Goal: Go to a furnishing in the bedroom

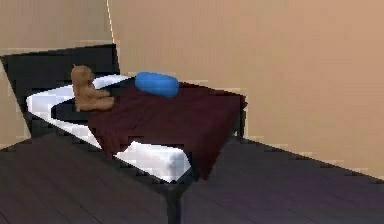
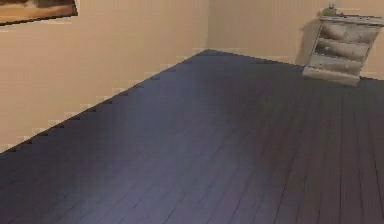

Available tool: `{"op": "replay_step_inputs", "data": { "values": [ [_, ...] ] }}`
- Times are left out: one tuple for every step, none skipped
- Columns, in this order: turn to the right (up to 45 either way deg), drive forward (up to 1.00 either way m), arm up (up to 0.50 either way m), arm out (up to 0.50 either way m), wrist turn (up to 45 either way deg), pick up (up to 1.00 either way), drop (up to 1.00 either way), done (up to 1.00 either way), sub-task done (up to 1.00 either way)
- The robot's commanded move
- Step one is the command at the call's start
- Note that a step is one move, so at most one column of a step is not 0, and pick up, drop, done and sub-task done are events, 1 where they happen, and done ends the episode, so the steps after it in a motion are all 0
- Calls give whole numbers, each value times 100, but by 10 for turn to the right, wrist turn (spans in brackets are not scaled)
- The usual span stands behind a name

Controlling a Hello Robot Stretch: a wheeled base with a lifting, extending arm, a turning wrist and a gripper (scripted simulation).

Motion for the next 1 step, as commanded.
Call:
{"op": "replay_step_inputs", "data": {
  "values": [
    [-120,0,0,0,0,0,0,0,0]
  ]
}}
